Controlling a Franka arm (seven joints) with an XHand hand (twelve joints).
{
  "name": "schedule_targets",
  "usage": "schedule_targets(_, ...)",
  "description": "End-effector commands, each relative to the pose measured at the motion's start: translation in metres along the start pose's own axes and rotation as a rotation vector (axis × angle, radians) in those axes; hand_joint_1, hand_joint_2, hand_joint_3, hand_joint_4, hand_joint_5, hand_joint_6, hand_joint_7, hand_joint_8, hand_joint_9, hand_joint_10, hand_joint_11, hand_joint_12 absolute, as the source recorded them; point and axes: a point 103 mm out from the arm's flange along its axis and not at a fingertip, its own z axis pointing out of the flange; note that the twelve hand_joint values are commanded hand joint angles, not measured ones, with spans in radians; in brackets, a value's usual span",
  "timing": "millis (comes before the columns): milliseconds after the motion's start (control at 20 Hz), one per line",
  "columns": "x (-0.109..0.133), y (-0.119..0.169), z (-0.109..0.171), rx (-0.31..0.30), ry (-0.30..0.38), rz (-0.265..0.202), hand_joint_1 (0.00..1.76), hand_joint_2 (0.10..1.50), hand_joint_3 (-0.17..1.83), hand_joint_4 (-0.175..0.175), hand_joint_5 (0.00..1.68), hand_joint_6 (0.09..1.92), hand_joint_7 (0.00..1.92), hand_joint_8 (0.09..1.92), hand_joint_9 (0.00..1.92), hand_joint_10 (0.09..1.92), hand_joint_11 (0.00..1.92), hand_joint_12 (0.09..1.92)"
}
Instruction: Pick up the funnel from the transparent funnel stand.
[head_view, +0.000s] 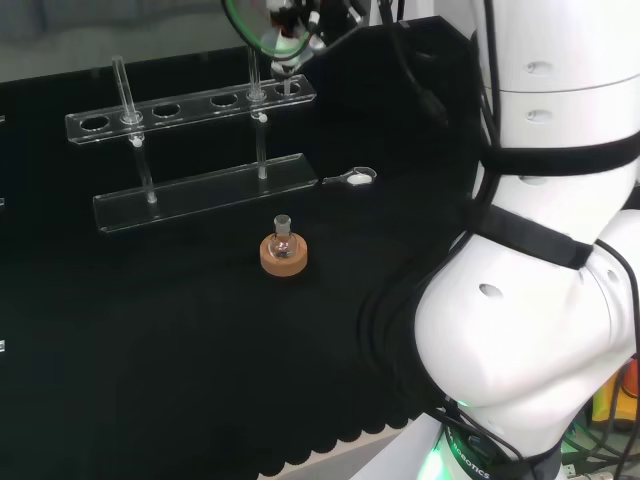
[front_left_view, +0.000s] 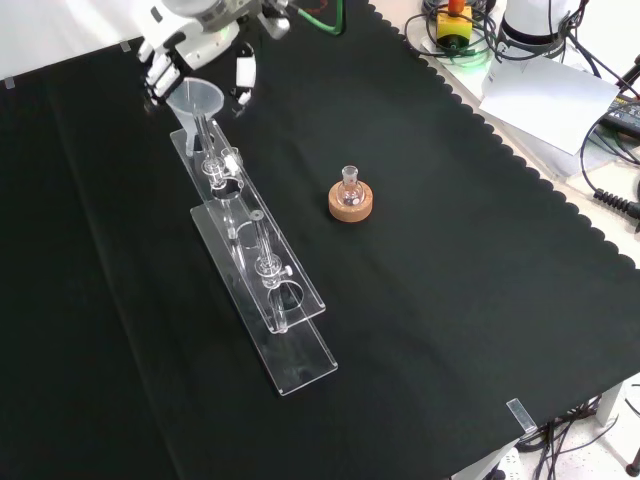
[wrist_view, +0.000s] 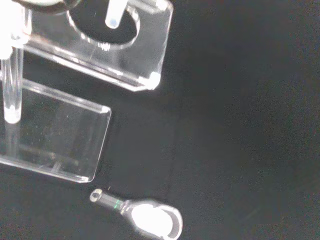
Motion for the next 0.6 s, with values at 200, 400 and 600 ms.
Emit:
schedule_targets(200, -0.015, -0.044, -0.044, -0.006, -0.046, 0.036, 0.80, 0.76, 0.62, -0.018, 0.63, 0.57, 0.53, 0.63, 0.89, 0.47, 0.55, 1.34)
schedule_targets(400, -0.014, -0.067, -0.047, 0.007, -0.051, 0.042, 0.80, 0.76, 0.62, -0.015, 0.64, 0.59, 0.55, 0.63, 0.91, 0.47, 0.55, 1.34)
schedule_targets(600, -0.009, -0.093, -0.047, 0.019, -0.041, 0.047, 0.80, 0.76, 0.62, -0.014, 0.64, 0.60, 0.57, 0.64, 0.92, 0.48, 0.55, 1.34)
